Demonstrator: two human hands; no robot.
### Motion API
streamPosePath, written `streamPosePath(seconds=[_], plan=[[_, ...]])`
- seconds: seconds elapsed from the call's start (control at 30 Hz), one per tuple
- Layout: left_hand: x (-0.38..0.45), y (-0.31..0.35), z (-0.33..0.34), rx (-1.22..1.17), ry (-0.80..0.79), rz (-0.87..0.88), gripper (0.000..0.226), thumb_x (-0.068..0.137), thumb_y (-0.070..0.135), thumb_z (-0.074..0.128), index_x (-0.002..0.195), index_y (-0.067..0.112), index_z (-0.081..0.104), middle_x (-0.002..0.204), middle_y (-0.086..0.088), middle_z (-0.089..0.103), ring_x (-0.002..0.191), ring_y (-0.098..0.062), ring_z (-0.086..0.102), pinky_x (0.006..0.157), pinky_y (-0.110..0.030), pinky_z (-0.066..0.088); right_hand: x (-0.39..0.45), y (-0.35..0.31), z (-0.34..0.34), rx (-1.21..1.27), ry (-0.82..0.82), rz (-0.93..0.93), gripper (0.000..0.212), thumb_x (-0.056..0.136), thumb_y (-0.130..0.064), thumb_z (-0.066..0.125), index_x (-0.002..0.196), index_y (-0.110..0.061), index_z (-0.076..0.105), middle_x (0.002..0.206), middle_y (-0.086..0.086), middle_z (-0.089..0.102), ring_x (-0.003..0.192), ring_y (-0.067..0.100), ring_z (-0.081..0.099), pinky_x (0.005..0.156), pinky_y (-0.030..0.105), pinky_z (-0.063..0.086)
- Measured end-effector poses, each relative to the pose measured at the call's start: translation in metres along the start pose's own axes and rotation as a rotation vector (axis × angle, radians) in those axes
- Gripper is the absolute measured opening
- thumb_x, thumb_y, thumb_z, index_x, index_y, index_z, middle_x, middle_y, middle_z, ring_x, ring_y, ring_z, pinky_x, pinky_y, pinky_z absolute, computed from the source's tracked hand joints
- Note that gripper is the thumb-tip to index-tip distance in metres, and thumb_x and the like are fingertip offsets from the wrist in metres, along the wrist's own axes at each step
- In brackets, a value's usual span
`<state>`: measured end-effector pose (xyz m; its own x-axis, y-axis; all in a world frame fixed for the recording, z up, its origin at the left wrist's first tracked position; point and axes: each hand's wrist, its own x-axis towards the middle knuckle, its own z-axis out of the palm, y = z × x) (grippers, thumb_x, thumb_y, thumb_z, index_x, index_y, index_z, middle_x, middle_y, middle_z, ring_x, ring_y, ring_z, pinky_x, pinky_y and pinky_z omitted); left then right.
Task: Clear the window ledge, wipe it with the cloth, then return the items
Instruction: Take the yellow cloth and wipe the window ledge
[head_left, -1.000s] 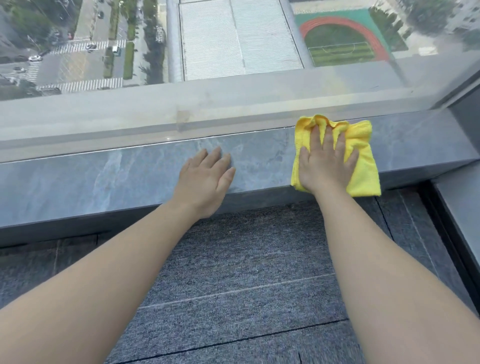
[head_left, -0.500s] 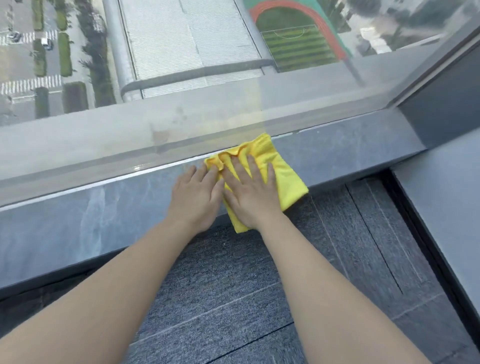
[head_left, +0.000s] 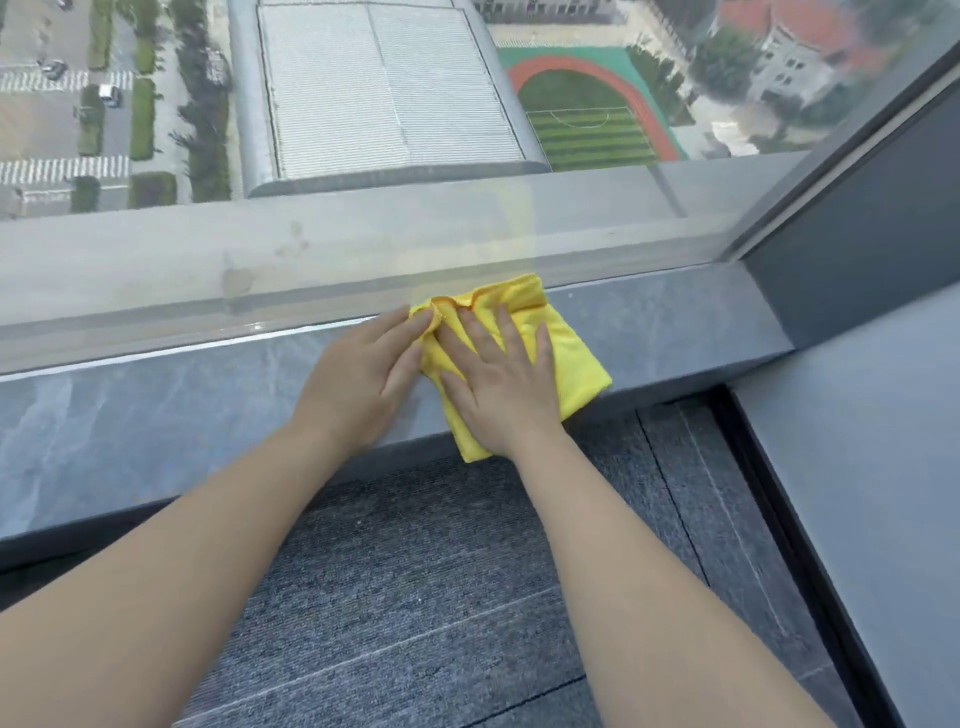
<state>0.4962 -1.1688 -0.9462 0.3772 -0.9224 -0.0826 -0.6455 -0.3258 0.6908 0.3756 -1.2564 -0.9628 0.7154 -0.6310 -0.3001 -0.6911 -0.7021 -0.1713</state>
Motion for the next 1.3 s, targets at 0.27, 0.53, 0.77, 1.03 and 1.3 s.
streamPosePath(seconds=[0.27,0.53,0.77,1.03,1.3], plan=[[0.007,0.025,0.046,0.402,-0.024,-0.087,0.088,0.066,0.054,0.001,0.135,0.013,0.038,0.145,-0.016,0.036,0.133,-0.035,0.029,0.110,-0.043,0.021,-0.014,0.099,-0.008,0.030,0.045,0.291,0.052,0.096,-0.047,0.015,0.145,-0.042,0.001,0.159,-0.013,-0.004,0.146,0.028,-0.012,0.110,0.066,-0.006],[0.021,0.051,0.068,0.458,-0.078,-0.176,0.064,0.081,0.046,0.011,0.133,0.020,0.038,0.152,-0.008,0.027,0.138,-0.033,0.018,0.112,-0.049,0.017,0.011,0.126,-0.022,0.140,0.093,0.550,0.055,0.096,-0.042,0.016,0.148,-0.029,0.003,0.160,-0.005,-0.005,0.146,0.034,-0.010,0.112,0.063,-0.004],[0.025,0.054,0.077,0.429,0.080,-0.106,0.073,0.074,0.050,0.005,0.100,0.005,0.056,0.116,-0.018,0.055,0.115,-0.037,0.045,0.095,-0.048,0.034,-0.015,0.104,-0.008,0.015,0.119,0.014,0.051,0.097,-0.042,0.019,0.147,-0.036,0.011,0.160,-0.010,0.005,0.148,0.024,-0.004,0.115,0.054,-0.005],[0.038,0.081,0.096,0.362,0.082,0.059,0.069,0.079,0.041,0.016,0.115,-0.002,0.057,0.128,-0.025,0.056,0.121,-0.035,0.049,0.104,-0.038,0.030,-0.016,0.181,-0.015,0.035,0.194,0.287,0.055,0.096,-0.042,0.022,0.148,-0.028,0.010,0.160,-0.002,0.006,0.148,0.025,0.000,0.117,0.050,-0.002],[0.058,0.100,0.116,0.352,0.009,0.038,0.080,0.073,0.050,0.007,0.129,0.011,0.048,0.143,-0.009,0.045,0.136,-0.030,0.034,0.113,-0.047,0.019,0.001,0.231,-0.032,0.093,0.188,0.460,0.056,0.097,-0.036,0.022,0.149,-0.021,0.008,0.160,0.002,0.004,0.147,0.026,0.005,0.118,0.045,0.003]])
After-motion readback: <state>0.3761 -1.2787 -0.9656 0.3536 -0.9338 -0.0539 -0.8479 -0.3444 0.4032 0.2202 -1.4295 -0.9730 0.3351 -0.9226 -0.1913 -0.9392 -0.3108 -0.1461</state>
